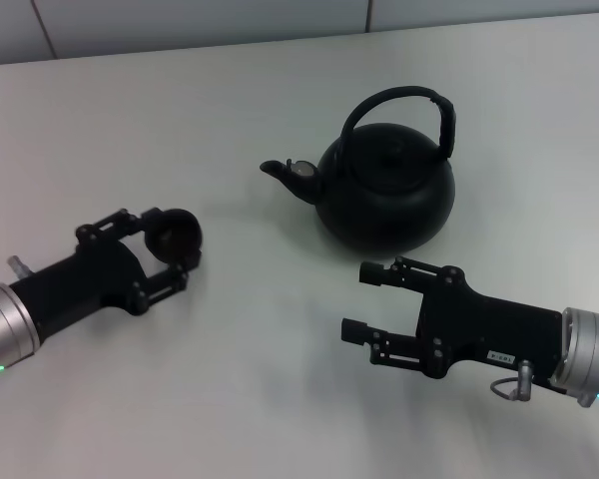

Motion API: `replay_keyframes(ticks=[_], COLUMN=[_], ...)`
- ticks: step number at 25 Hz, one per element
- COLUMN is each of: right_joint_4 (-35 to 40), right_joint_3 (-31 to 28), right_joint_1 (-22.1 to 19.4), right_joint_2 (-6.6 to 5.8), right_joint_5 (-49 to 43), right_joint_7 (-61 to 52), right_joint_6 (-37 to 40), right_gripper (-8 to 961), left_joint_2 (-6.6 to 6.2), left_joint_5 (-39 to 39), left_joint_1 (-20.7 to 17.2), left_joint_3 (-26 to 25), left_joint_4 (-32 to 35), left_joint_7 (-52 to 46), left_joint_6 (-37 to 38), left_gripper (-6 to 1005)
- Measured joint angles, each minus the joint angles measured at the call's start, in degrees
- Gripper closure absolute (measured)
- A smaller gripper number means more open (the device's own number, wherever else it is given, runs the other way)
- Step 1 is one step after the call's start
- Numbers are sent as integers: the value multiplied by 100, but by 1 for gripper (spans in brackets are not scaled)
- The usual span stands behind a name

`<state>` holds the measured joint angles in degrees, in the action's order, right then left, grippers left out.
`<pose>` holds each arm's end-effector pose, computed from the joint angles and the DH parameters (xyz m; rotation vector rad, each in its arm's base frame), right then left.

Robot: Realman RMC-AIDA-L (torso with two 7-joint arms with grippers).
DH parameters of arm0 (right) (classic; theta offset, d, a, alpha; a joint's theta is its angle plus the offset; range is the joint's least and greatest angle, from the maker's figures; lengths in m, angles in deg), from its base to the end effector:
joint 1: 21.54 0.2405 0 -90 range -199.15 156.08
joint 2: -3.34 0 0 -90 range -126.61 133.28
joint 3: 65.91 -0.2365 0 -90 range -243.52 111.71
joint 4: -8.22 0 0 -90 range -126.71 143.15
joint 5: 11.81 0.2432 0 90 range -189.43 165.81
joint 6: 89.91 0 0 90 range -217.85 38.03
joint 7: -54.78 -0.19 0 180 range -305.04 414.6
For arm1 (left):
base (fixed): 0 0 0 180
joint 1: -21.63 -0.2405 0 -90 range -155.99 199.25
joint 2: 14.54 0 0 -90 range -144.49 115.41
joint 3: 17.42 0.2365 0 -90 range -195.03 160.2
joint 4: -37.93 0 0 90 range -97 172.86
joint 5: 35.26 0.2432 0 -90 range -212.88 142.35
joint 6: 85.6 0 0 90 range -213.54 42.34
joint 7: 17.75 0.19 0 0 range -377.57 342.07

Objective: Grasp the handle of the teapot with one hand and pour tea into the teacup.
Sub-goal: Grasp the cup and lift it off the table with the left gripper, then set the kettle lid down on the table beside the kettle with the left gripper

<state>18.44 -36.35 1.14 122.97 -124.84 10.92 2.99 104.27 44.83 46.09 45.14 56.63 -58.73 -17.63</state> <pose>0.2802 0.2648 -0.0954 -2.5867 0.5103 1.0070 -0.2964 0.3490 -0.0949 -2.4816 -0.3348 -0.5819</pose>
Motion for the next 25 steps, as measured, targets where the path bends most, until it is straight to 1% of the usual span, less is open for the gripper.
replay_keyframes(ticks=[4, 5, 6, 8, 9, 10, 17, 25], right_joint_4=[-71, -72, -74, -74, -73, -73, -71, -73], right_joint_3=[-12, -11, -8, 0, 5, 5, 31, 25], right_joint_1=[-13, -11, -9, -9, -6, -6, 60, 81], right_joint_2=[-14, -15, -17, -18, -19, -19, -20, -17], right_joint_5=[0, 0, 0, 0, 0, 0, 0, -4], right_joint_7=[14, 15, 17, 18, 19, 19, 19, 7], right_joint_6=[0, 0, 0, 0, 0, 0, 0, 0], right_gripper=[215, 215, 215, 215, 215, 215, 215, 215], left_joint_2=[0, 1, 1, 1, 1, 1, 1, 1], left_joint_5=[3, 5, 5, 7, 7, 7, 9, 16], left_joint_1=[-10, -11, -11, -11, -11, -14, -47, -84], left_joint_3=[287, 600, 600, 875, 875, 1047, 1111, 1117], left_joint_4=[23, 42, 42, 50, 50, 55, 56, 55], left_joint_7=[-3, 4, 4, 9, 9, 9, -23, 13], left_joint_6=[192, 256, 256, 261, 261, 269, 415, 366], left_gripper=[303, 303, 303, 303, 302, 302, 301, 300])
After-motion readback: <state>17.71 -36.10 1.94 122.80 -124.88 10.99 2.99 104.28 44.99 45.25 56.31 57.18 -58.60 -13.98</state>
